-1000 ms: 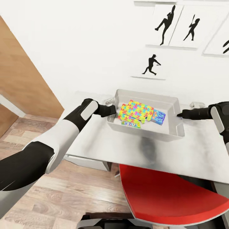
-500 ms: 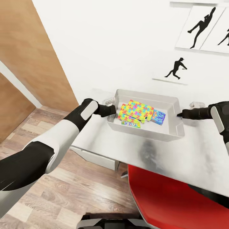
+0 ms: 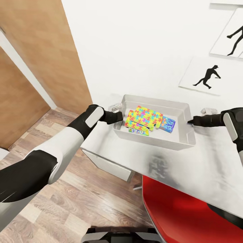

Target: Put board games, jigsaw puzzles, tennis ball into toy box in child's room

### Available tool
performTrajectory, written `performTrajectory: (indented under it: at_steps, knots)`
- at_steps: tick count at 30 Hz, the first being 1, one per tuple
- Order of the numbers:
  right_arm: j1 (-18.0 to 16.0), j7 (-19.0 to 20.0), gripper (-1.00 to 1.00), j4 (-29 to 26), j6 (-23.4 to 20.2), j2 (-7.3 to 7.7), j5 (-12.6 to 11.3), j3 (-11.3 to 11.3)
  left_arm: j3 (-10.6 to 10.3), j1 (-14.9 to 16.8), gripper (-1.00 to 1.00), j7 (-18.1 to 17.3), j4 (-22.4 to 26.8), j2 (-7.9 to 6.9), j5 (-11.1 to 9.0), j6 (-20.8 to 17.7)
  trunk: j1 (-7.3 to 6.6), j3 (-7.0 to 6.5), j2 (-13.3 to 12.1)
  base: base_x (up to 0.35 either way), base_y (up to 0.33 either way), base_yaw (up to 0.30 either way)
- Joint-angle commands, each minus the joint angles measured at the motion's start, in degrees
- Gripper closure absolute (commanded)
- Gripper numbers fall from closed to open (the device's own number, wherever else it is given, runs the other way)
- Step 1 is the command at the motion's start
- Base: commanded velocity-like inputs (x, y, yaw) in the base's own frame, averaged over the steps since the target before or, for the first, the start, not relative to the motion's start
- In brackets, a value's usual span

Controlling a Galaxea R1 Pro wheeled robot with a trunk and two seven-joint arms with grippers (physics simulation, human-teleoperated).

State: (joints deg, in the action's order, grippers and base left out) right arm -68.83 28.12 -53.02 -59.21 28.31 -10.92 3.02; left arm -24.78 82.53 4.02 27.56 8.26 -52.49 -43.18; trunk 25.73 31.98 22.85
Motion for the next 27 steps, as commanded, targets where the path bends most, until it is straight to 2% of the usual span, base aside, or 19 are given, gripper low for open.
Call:
performTrajectory:
  at_steps: [1, 27]
  knots:
    - [0.0, 0.0, 1.0, -0.1, -0.8, -0.76, -3.1, 0.0, -0.3, 0.0, 1.0, 0.4, -0.3, -0.01, -0.5, -0.1, 0.05, 0.1, 0.1, 0.0, 0.0, 0.043]
    - [0.0, 0.1, 1.0, -0.1, -0.8, -0.8, -3.3, -0.1, -0.3, -0.3, 1.0, 0.4, -0.3, -0.08, -0.5, -0.1, 0.05, 0.1, 0.1, 0.0, 0.0, 0.006]
